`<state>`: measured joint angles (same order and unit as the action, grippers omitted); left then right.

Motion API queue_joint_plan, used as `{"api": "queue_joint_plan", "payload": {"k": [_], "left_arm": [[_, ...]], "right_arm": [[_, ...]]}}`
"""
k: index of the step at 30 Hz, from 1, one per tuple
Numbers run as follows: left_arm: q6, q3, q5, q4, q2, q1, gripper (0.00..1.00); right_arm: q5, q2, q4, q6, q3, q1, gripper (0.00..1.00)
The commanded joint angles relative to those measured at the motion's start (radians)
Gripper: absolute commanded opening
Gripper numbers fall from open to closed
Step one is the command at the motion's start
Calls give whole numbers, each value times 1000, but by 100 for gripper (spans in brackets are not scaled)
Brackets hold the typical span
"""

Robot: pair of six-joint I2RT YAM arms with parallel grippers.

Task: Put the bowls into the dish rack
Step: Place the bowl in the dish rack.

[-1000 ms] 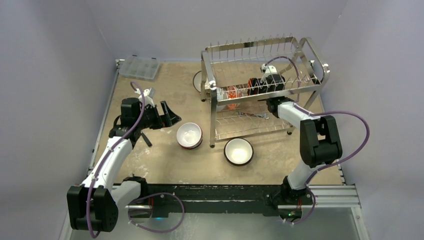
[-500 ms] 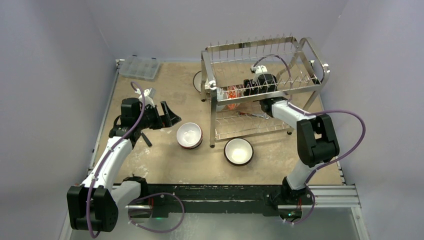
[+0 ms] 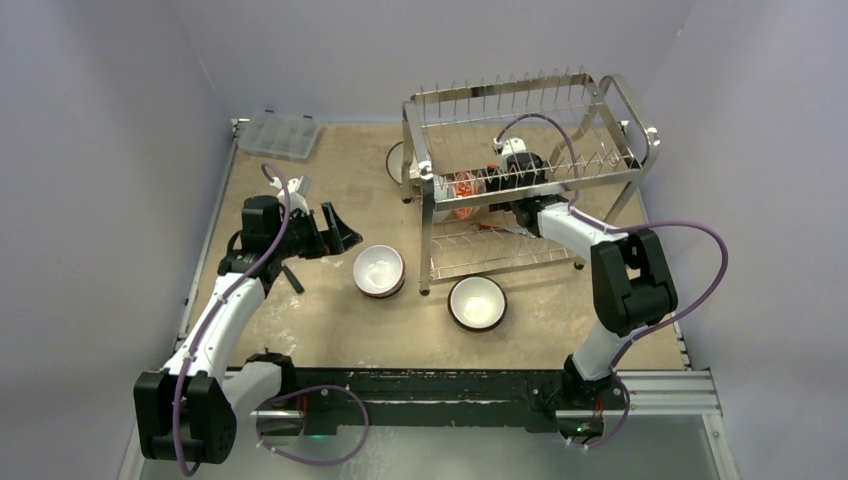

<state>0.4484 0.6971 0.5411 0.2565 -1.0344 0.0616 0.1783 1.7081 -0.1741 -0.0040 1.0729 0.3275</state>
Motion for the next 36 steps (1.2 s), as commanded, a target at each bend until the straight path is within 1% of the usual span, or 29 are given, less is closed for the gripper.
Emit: {"api": "queue_joint_plan", "payload": {"k": [1, 3, 4, 5, 6, 7, 10, 12, 15, 16, 21, 23, 28, 31, 36], "left_arm": [[-25, 4, 0, -19, 11, 5, 94], [-24, 4, 0, -20, 11, 5, 94], [-24, 4, 1, -19, 12, 5, 95], [-24, 4, 0, -20, 12, 5, 94], [-24, 3, 0, -20, 13, 5, 95], [-24, 4, -1, -20, 14, 4, 95], [-23, 4, -1, -20, 13, 5, 95], [-24, 4, -2, -20, 13, 5, 95], [-22, 4, -7, -17, 13, 4, 96], [-21, 4, -9, -15, 13, 4, 96], [-19, 4, -12, -14, 12, 5, 97], [-18, 4, -12, -13, 12, 6, 97], [-16, 5, -12, -14, 7, 4, 97], [-16, 4, -9, -15, 4, 6, 97], [-11, 1, -1, -19, -6, 5, 95]], "right_arm": [[-4, -39, 31, -26, -2, 5, 9], [-9, -58, 29, -20, -10, 5, 23], [-10, -69, 29, -16, -12, 6, 31], [-8, -85, 30, -10, -15, 5, 42], [-8, -92, 30, -6, -18, 5, 48], [-6, -106, 30, -4, -20, 5, 63], [-5, -138, 29, 39, -27, 5, 84], [-6, -157, 30, 56, -33, 6, 92], [-16, -180, 40, 96, -42, 6, 98], [-31, -188, 43, 111, -47, 5, 99], [-145, -243, 47, 201, -87, 6, 99], [-174, -265, 44, 229, -112, 6, 99], [-304, -314, 18, 302, -188, 5, 99], [-369, -338, -19, 344, -249, 4, 99], [-521, -364, -120, 428, -341, 4, 99]]}}
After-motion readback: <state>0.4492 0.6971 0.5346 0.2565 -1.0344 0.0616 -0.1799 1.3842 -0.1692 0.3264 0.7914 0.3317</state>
